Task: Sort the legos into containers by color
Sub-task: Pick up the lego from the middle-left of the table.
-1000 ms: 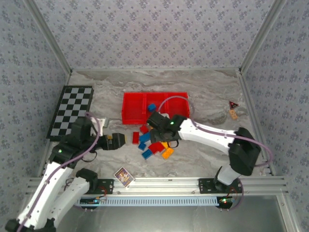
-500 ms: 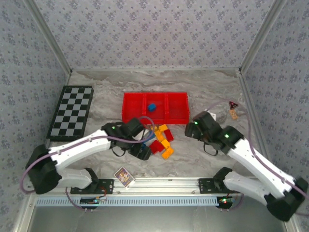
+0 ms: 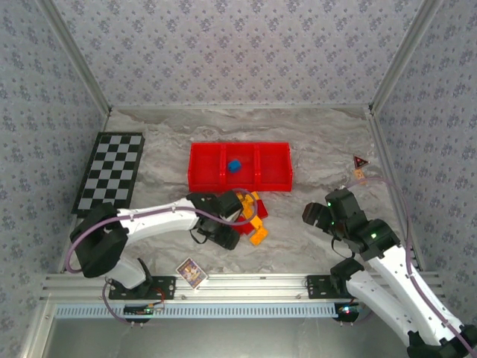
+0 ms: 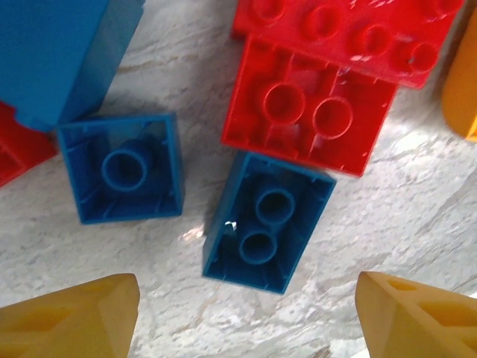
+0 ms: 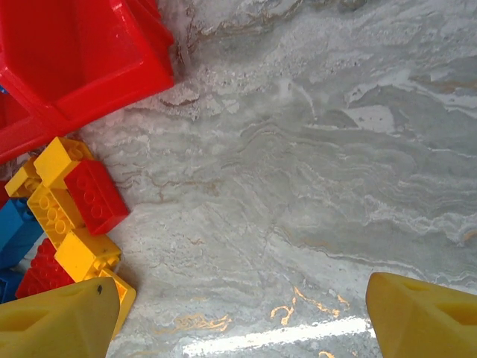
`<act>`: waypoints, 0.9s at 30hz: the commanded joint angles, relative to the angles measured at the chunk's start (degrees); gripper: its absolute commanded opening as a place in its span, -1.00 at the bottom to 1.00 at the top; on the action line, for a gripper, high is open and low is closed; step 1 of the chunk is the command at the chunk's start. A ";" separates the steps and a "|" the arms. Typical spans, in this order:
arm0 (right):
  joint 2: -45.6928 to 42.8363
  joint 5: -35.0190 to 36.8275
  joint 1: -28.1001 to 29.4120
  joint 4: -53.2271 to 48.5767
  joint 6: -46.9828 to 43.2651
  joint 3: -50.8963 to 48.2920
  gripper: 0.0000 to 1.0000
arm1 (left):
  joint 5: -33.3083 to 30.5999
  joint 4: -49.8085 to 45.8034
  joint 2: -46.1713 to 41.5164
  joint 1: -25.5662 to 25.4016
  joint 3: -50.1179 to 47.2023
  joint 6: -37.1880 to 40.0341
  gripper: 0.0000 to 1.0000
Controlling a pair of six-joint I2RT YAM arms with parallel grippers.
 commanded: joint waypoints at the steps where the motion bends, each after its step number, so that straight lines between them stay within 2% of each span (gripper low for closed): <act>1: 0.00 -1.28 -0.54 -0.70 -1.25 -0.04 0.76 | -0.56 3.94 1.84 -0.96 -0.19 -2.86 0.47; 7: 0.09 -1.47 -1.18 -2.02 -2.25 0.86 0.76 | -0.54 4.98 5.42 -1.52 0.60 -3.89 0.46; 13: -0.79 -1.46 -1.46 -2.82 -2.37 0.70 0.76 | -1.93 5.40 6.60 -1.56 0.46 -4.42 0.30; 18: -0.83 -1.19 -1.58 -2.85 -2.37 0.80 0.76 | -2.53 5.50 6.19 -1.54 0.24 -5.15 0.07; 22: -1.00 0.56 -1.90 -3.55 -2.16 1.12 0.76 | -5.07 4.31 4.04 -1.59 -0.34 -8.33 -0.02; 27: -3.77 4.67 -2.56 -4.24 -0.93 0.98 0.77 | -5.67 4.43 -2.39 -1.54 -2.08 -10.98 -0.41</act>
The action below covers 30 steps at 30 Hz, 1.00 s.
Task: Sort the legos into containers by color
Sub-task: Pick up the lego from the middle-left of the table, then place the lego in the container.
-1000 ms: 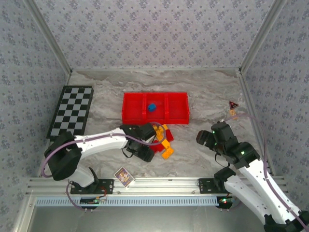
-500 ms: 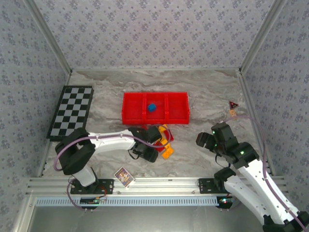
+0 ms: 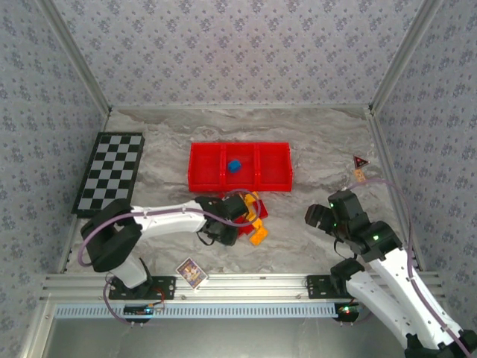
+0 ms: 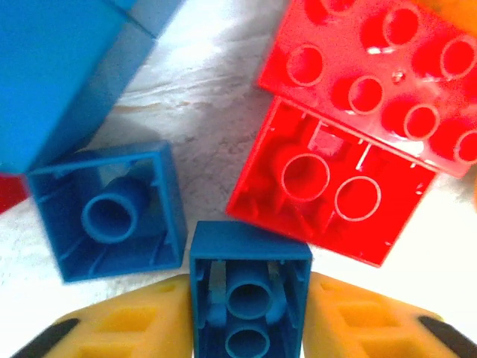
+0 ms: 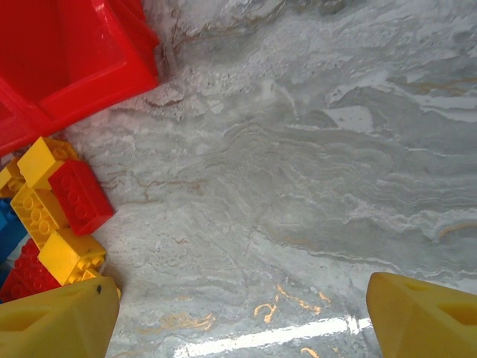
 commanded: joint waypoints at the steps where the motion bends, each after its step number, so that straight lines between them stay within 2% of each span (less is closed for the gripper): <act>1: -2.46 4.24 -0.89 -2.42 1.06 0.89 0.77 | -1.70 -1.01 -6.04 -0.31 -1.11 -2.50 -0.54; 2: -3.17 4.55 -1.20 -2.33 1.20 0.80 0.77 | -2.29 -1.29 -7.53 -0.35 -1.24 -3.11 -0.65; 5: -4.54 4.80 -1.99 -2.24 1.29 0.79 0.77 | -2.81 -2.10 -11.53 -0.32 -1.12 -3.85 -0.77; 10: -4.60 3.89 -2.69 -1.90 1.16 0.80 0.77 | -5.52 -3.70 -17.11 -0.01 2.09 -3.01 -0.79; 15: -4.40 2.50 -3.04 0.31 1.41 0.05 0.77 | -6.26 -4.76 -17.03 4.15 8.81 1.27 -0.79; 19: -3.43 1.13 -3.38 2.02 1.22 -0.08 0.77 | -4.87 -4.53 -12.50 10.26 15.32 6.37 -0.79; 23: -2.58 0.81 -3.76 1.23 -0.30 0.66 0.77 | -4.06 -3.66 -3.91 15.27 22.80 12.69 -0.74; 30: -3.16 1.27 -4.44 -3.01 -1.46 3.00 0.76 | -2.88 -5.95 14.08 19.84 40.00 18.96 -0.80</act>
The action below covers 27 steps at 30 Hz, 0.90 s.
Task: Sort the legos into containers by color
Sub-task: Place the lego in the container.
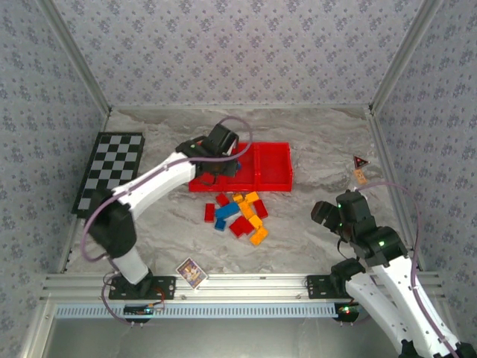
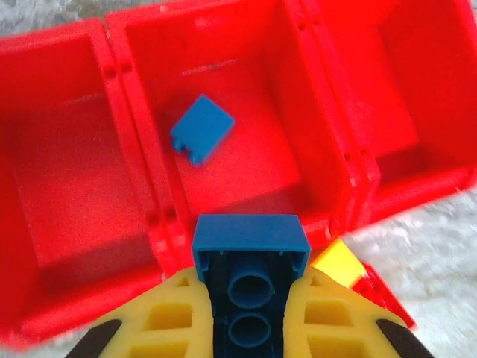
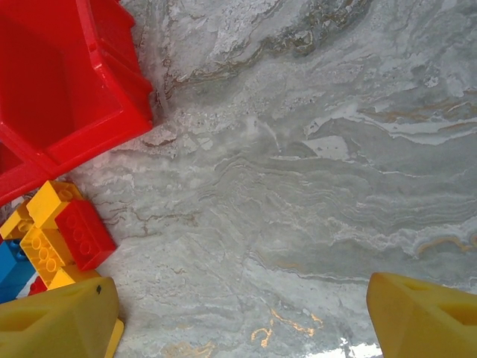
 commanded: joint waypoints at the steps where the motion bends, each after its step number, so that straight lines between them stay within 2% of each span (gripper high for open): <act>1: -1.13 0.36 -0.42 -4.10 -0.91 2.86 0.77 | 0.54 -2.85 6.49 0.69 8.57 5.18 -0.82; 6: -4.60 0.04 -0.51 -6.22 -0.95 3.34 0.77 | 1.82 -2.88 14.61 1.96 15.27 3.71 -0.79; 11: -6.13 1.34 -0.50 -7.59 -0.27 4.13 0.76 | 5.89 3.15 16.47 4.21 15.00 0.13 0.07; 14: -6.69 1.72 -0.59 -7.36 -0.12 3.94 0.76 | 6.57 7.06 13.84 4.45 13.46 -0.51 0.49; 20: -6.12 0.75 -0.64 -7.37 -0.25 4.45 0.76 | 6.58 11.68 3.51 4.73 7.93 0.51 0.76; 27: -3.93 -1.89 -0.68 -6.55 0.63 5.05 0.76 | 6.51 7.44 -10.38 4.70 1.23 4.68 0.92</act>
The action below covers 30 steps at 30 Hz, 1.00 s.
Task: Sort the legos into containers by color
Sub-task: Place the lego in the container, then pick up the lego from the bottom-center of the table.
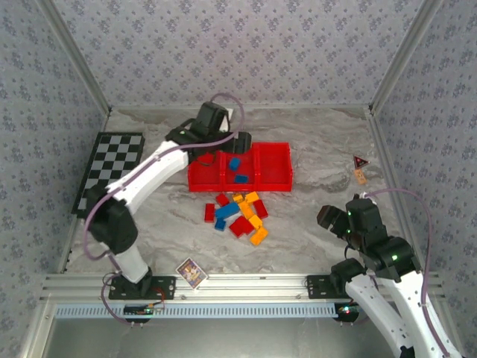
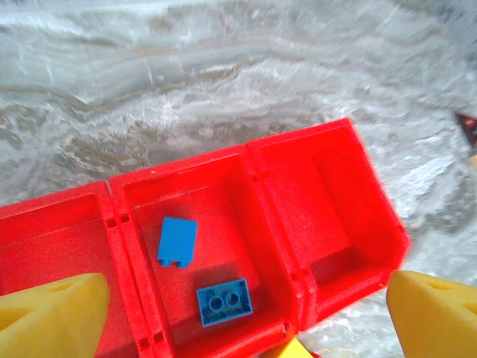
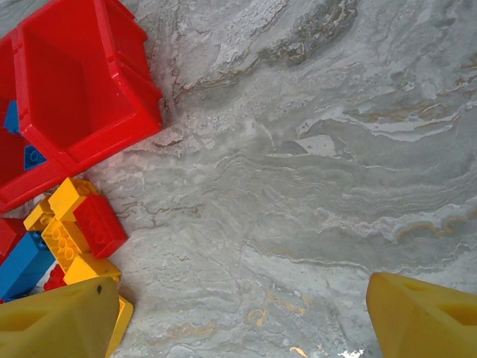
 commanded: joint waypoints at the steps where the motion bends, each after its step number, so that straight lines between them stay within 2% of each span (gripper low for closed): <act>1: 1.68 -2.20 -0.25 -0.50 0.87 1.65 0.76 | 0.02 -1.41 -8.20 -0.09 -4.19 2.90 0.92; 9: 10.96 -9.26 -0.25 2.92 0.69 3.11 0.80 | -0.32 -11.33 -27.52 -0.15 -16.24 2.02 0.99; 10: 12.68 -10.45 -0.16 3.44 0.68 3.35 0.98 | -0.84 -12.98 -30.04 -0.17 -17.36 1.85 0.99; 11: 14.27 -11.46 -0.03 4.00 0.95 3.57 0.99 | -1.35 -14.43 -32.57 -0.18 -18.55 1.75 0.99; 20: 19.36 -12.53 3.11 13.99 11.65 -0.87 0.99 | -1.96 -21.22 -52.74 -0.12 -31.72 -0.54 1.00; 24: 24.55 -10.94 8.99 17.82 16.25 -2.16 0.99 | -1.74 -21.85 -58.18 -0.11 -36.89 0.19 1.00; 30: 39.60 -4.93 21.29 18.53 18.63 3.81 0.99 | -1.38 -19.07 -63.73 -0.25 -42.17 0.50 0.99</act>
